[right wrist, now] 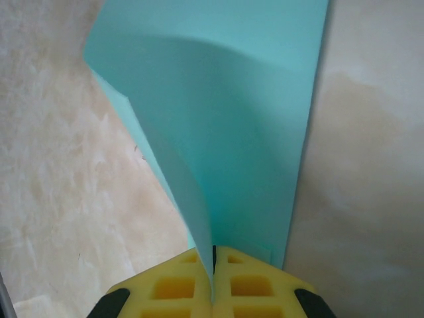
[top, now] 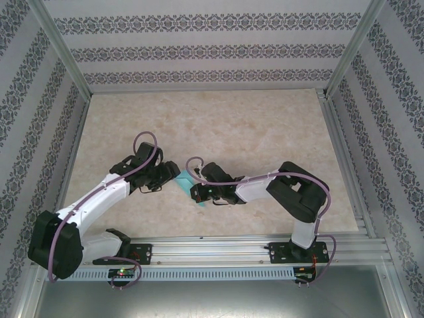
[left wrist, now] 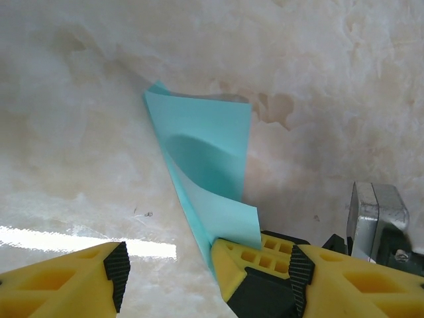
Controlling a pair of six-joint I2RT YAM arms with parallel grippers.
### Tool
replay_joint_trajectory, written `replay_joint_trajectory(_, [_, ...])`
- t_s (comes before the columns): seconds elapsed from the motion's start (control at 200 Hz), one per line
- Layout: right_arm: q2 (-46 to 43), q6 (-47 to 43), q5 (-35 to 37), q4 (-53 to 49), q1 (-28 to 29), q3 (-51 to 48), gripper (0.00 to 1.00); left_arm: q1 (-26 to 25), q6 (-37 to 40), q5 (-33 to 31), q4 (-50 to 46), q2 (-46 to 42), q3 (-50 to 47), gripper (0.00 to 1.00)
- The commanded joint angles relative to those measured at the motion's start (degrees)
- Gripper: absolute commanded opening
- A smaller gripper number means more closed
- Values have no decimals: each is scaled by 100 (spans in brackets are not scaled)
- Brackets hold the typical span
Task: Fold a paper plane with a square sheet of paper (pick it up from the middle)
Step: Fold the wing for the fifth time at the center of the table.
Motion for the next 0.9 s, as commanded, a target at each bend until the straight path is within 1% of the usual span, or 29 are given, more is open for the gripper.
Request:
replay_joint_trajectory(0.0, [122,180,-102,34,-27,-12,4,95,185,200,351,-37,-66,67])
replay_joint_trajectory(0.035, [99,123,-48,-80,-5,13,6,96,194,265,390,-3,-79,66])
replay_joint_trajectory(0.105, [-3,-101,233,-382,80,95,7,95,146,400,479,111,-124,65])
replay_joint_trajectory(0.21, [-261,-755,1050,-896,334,205,7,96,-114,506,474,372,-121,66])
replay_joint_trajectory(0.26, [-378,-1169,1522,-1008,526,218,6,95,-199,631,523,510,-78,66])
replay_joint_trajectory(0.315, [-437,-1431,1889,-1017,658,193,6,93,-381,636,462,699,-9,67])
replay_joint_trajectory(0.555, [-451,-2167,2506,-870,977,192,6,110,-747,609,-37,1486,478,67])
replay_joint_trajectory(0.654, [-434,-2318,2636,-771,1058,191,7,112,-781,787,20,1775,589,61])
replay_joint_trajectory(0.769, [-439,-2485,2719,-640,1156,176,8,114,-649,874,-143,2049,729,53])
replay_joint_trajectory(0.849, [-449,-2618,2756,-556,1225,154,10,111,-549,897,-223,2159,798,44])
replay_joint_trajectory(0.869, [-449,-2641,2766,-547,1230,150,10,110,-533,906,-232,2170,795,41])
replay_joint_trajectory(0.894, [-445,-2665,2776,-546,1235,148,11,112,-522,909,-225,2172,796,34])
